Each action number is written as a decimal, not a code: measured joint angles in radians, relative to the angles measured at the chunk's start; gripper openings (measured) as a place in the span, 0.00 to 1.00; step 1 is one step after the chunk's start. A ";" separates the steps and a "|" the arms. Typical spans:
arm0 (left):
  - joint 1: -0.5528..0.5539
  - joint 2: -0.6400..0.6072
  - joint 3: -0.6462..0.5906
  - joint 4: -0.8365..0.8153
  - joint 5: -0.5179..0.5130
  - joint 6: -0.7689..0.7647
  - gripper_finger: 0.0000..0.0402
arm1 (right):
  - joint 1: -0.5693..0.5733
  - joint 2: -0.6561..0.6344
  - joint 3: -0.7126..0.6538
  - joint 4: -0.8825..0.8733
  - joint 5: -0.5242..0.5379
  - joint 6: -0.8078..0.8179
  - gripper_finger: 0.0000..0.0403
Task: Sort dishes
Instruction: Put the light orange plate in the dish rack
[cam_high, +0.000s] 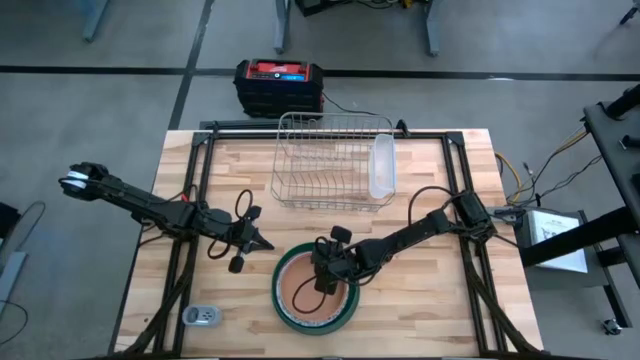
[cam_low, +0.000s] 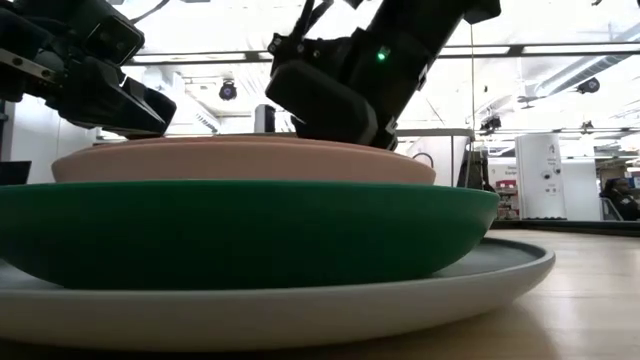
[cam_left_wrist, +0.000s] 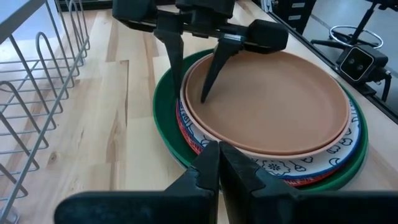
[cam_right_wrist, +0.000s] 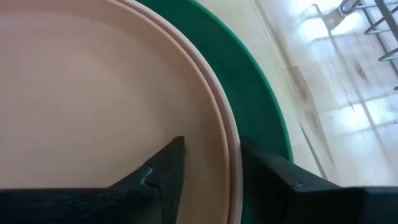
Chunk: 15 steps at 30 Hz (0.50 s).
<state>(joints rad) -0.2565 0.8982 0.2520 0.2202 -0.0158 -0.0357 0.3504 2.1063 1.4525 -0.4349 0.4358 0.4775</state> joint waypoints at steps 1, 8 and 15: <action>0.000 0.000 0.000 0.000 0.000 0.000 0.00 | 0.000 0.000 0.000 -0.001 0.006 0.000 0.30; 0.000 0.000 0.000 0.000 0.000 0.000 0.00 | 0.000 -0.009 -0.002 -0.006 0.011 -0.005 0.17; 0.000 0.000 0.000 0.000 0.000 0.000 0.00 | 0.001 -0.023 -0.002 -0.007 0.004 -0.014 0.09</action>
<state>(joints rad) -0.2565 0.8982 0.2520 0.2203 -0.0158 -0.0357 0.3511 2.0836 1.4509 -0.4420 0.4397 0.4633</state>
